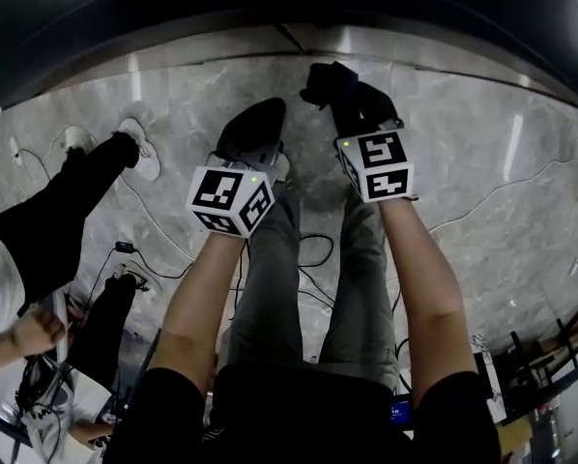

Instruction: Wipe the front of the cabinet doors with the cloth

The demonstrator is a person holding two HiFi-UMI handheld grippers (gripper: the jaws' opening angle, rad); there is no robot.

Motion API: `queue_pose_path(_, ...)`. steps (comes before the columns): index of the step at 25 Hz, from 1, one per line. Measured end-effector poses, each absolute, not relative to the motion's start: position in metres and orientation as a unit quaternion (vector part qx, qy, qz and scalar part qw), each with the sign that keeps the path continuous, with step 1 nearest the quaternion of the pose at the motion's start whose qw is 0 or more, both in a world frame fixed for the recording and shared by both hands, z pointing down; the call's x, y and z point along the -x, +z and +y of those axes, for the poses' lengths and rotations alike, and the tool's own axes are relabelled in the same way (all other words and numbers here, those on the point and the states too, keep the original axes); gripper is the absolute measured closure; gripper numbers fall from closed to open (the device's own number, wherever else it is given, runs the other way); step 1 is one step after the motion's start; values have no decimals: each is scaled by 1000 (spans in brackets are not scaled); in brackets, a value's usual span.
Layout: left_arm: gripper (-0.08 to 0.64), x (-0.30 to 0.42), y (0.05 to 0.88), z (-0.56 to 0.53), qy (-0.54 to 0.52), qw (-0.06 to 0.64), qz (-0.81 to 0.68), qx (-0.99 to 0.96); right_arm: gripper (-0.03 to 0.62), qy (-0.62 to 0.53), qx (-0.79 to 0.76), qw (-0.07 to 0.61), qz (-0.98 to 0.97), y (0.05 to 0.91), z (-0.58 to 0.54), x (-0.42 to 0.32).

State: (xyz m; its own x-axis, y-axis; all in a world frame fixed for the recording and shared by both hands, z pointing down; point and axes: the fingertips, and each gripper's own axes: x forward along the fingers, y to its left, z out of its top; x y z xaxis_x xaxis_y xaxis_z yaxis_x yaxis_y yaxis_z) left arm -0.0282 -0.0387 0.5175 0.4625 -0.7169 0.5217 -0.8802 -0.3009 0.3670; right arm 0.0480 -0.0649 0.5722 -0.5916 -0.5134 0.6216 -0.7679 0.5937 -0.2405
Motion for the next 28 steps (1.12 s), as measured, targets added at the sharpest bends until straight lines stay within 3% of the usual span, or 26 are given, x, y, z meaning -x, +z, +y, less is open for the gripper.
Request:
queue_pose_path(12, 551, 29, 532, -54, 146, 304, -495, -801, 522, 251, -388, 256, -849, 588, -93, -36)
queue_pose_path(28, 551, -83, 518, -67, 135, 307, -460, -822, 522, 257, -441, 252, -822, 579, -97, -169)
